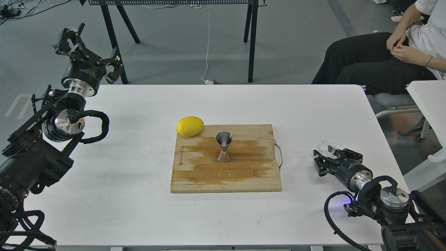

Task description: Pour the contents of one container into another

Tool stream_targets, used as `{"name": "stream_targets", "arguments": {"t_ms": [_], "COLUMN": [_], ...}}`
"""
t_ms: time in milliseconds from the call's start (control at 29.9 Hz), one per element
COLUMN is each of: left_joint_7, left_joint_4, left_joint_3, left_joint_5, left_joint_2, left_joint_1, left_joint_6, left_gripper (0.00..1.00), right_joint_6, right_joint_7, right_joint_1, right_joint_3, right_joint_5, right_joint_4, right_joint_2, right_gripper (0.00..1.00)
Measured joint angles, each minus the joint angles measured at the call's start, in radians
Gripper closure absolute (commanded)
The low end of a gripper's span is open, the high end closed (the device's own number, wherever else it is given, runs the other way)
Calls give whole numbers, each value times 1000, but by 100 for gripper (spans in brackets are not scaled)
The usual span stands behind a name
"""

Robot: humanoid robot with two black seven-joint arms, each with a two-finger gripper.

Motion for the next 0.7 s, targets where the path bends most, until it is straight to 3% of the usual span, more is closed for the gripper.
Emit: {"name": "stream_targets", "arguments": {"t_ms": [100, 334, 435, 602, 702], "left_joint_7": [0, 0, 0, 0, 0], "left_joint_4": [0, 0, 0, 0, 0], "left_joint_3": [0, 0, 0, 0, 0], "left_joint_5": [0, 0, 0, 0, 0], "left_joint_2": [0, 1, 1, 1, 1], "left_joint_1": [0, 0, 0, 0, 0], "left_joint_6": [0, 0, 0, 0, 0], "left_gripper": [0, 0, 0, 0, 0], "right_joint_6": [0, -2, -2, 1, 3], "right_joint_7": [0, 6, 13, 17, 17], "right_joint_1": [1, 3, 2, 1, 0], "right_joint_3": [0, 0, -1, -2, -5], "right_joint_5": [0, -3, -4, -5, -6], "right_joint_4": [0, 1, 0, -2, -3], "right_joint_2": [-1, -1, -1, -1, -1], "right_gripper": [53, 30, 26, 29, 53]}}
